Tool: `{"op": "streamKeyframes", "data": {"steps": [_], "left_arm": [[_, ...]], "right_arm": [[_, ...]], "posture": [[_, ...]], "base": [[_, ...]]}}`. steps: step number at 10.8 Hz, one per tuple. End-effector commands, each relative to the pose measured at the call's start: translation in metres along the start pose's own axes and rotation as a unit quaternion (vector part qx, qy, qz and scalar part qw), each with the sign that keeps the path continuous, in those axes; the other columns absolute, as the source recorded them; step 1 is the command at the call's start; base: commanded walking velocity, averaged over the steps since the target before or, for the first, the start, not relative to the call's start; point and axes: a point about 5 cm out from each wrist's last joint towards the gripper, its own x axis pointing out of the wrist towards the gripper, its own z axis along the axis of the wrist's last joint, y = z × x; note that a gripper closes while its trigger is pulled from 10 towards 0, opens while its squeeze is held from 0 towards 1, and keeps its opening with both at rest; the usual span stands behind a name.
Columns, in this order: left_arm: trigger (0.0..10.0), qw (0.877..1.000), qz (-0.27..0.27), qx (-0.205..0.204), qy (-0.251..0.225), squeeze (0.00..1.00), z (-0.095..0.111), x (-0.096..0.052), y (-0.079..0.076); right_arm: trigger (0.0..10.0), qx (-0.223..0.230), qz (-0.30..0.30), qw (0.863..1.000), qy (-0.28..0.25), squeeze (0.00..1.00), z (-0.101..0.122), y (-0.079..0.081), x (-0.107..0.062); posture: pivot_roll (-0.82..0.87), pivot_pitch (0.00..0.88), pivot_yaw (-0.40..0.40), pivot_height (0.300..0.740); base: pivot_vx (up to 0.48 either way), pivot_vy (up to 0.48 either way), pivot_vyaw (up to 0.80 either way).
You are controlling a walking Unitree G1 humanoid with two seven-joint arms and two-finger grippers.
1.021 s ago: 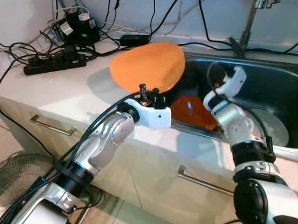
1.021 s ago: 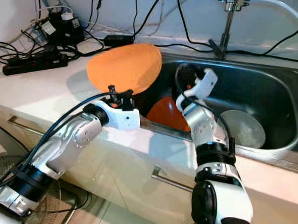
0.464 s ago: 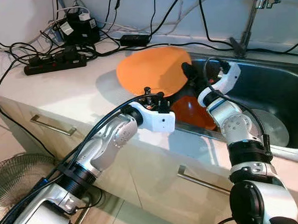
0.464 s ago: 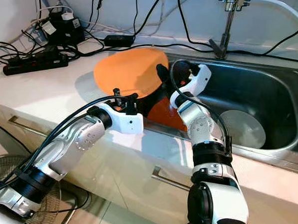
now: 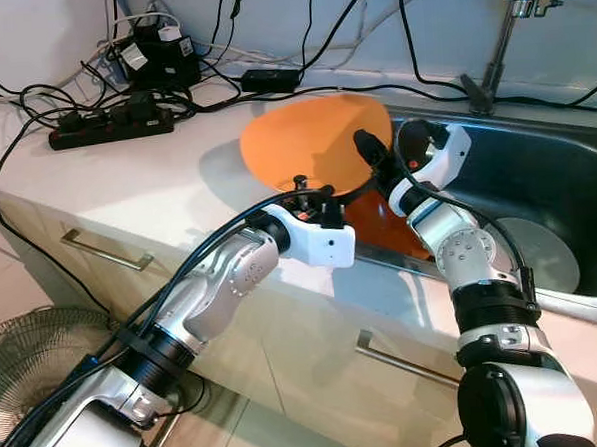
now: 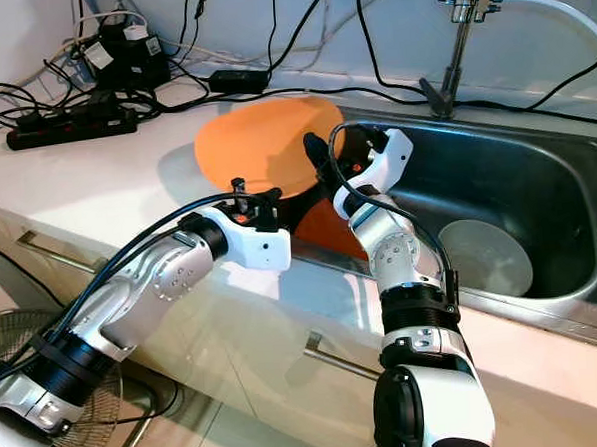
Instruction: Kitchen organization
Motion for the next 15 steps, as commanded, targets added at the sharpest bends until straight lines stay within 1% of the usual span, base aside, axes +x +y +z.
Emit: {"op": "streamKeyframes", "data": {"steps": [1,2,3,15], "left_arm": [[10.0,1.000,0.010,0.004,-0.007,0.00,0.0015,-0.0003,0.0055],[10.0,1.000,0.011,0.002,-0.009,0.00,0.0019,-0.0001,0.0056],[10.0,1.000,0.012,0.002,-0.011,0.00,0.0026,0.0002,0.0059],[10.0,0.999,0.022,0.022,-0.008,0.00,-0.0003,0.0000,0.0098]], "right_arm": [[10.0,-0.008,0.002,1.000,0.003,0.00,-0.0020,0.0017,-0.0005],[4.7,-0.008,0.003,1.000,0.003,0.00,-0.0025,0.0025,-0.0004],[0.0,-0.007,0.005,1.000,0.003,0.00,-0.0028,0.0027,-0.0006],[0.0,0.000,0.005,1.000,0.005,0.00,-0.0030,0.0028,0.0001]], "posture": [[0.14,0.000,0.073,0.740],[0.14,0.000,0.073,0.740],[0.14,0.000,0.072,0.740],[0.15,0.000,0.065,0.740]], "base": [[0.000,0.000,0.00],[0.000,0.000,0.00],[0.000,0.000,0.00],[0.000,0.000,0.00]]}}
